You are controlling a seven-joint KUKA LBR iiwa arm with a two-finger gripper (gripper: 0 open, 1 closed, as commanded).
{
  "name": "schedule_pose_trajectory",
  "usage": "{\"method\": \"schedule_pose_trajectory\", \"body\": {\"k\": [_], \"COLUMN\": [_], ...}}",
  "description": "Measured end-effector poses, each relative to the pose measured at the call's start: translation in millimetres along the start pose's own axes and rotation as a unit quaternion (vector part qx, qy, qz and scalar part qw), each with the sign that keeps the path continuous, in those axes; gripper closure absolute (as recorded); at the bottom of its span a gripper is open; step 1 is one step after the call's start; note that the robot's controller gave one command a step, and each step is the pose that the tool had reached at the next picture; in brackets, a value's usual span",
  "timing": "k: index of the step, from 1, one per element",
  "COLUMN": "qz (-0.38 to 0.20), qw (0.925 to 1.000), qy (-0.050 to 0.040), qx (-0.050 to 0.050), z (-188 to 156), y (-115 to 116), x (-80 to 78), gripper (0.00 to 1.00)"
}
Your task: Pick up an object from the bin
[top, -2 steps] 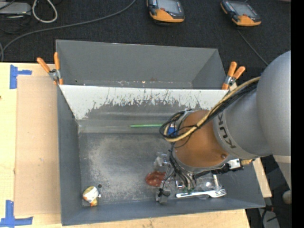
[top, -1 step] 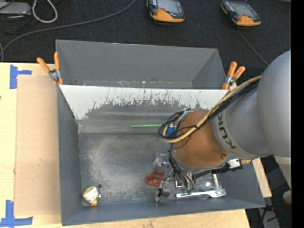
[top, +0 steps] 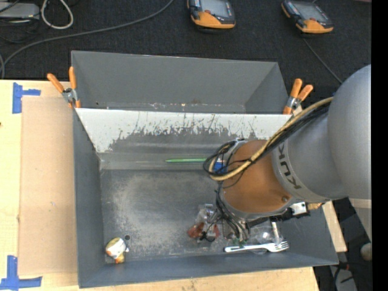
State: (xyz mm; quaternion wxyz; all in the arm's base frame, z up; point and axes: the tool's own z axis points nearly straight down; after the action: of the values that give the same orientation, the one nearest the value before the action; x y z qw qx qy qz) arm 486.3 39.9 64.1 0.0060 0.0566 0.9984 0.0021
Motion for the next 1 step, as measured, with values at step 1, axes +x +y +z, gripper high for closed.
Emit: {"method": "schedule_pose_trajectory", "body": {"k": [1], "qz": [0.000], "qw": [1.0000], "qy": [0.0000], "qx": [0.000], "z": [0.0], "y": [0.0], "x": [0.0], "gripper": [1.00]}}
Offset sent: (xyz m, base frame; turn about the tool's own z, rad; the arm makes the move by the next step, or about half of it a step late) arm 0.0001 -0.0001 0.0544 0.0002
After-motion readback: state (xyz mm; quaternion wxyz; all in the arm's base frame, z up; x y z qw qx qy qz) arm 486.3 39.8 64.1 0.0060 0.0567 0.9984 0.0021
